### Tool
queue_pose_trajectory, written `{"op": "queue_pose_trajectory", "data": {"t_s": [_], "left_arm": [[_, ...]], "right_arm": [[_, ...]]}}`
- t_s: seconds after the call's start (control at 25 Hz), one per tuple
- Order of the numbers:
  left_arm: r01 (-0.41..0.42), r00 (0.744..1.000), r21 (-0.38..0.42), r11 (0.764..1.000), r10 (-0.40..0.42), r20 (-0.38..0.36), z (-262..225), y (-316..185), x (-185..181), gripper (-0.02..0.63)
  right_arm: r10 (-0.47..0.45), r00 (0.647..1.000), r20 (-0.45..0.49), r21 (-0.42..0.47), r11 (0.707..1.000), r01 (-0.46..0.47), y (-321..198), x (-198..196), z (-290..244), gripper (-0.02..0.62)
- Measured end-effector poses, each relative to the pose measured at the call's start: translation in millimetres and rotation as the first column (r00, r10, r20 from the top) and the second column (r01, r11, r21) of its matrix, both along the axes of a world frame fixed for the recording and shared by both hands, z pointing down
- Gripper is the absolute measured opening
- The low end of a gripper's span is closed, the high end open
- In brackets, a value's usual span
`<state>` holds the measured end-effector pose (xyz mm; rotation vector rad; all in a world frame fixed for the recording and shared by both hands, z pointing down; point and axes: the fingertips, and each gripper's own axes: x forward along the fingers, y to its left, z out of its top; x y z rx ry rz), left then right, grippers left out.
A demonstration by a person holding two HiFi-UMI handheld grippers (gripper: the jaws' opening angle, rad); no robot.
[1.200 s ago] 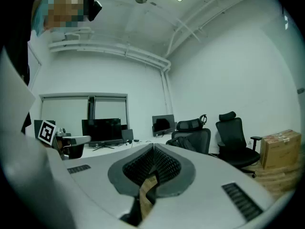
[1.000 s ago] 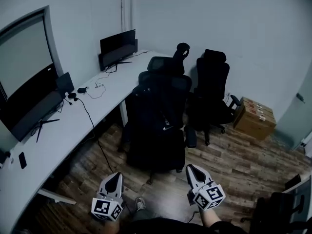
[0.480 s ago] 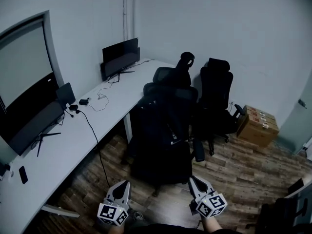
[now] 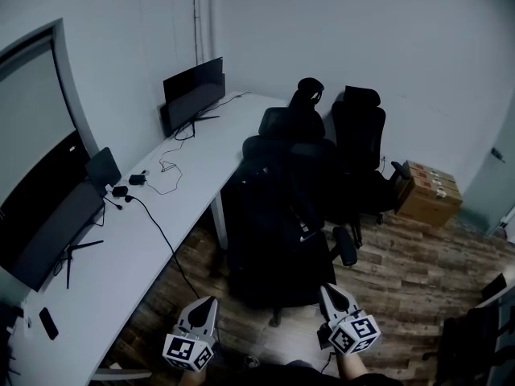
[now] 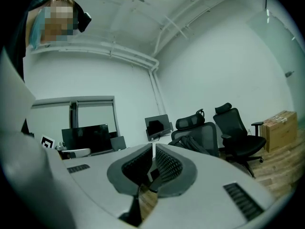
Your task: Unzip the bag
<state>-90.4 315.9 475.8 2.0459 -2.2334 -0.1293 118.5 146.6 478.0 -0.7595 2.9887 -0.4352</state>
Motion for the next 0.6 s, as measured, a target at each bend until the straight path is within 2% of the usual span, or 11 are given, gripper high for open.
{"op": "queue_pose_trajectory", "data": {"t_s": [0.16, 0.28, 0.6], "left_arm": [[-0.022, 1.000, -0.002, 1.000, 0.022, -0.022, 16.2, -6.5, -29.8, 0.020], [-0.040, 0.998, 0.001, 0.999, 0.040, -0.039, 21.0, -16.2, -38.6, 0.020], [-0.018, 0.998, -0.020, 1.000, 0.016, -0.061, 26.7, -47.3, -64.4, 0.020]], "right_arm": [[0.021, 1.000, -0.015, -0.017, 1.000, -0.022, -0.2, -20.8, 6.1, 0.048], [0.035, 0.999, -0.032, -0.028, 0.999, -0.035, -8.0, -28.9, 9.5, 0.048], [0.033, 0.999, -0.030, -0.044, 0.998, -0.034, -48.2, -57.0, 16.3, 0.048]]}}
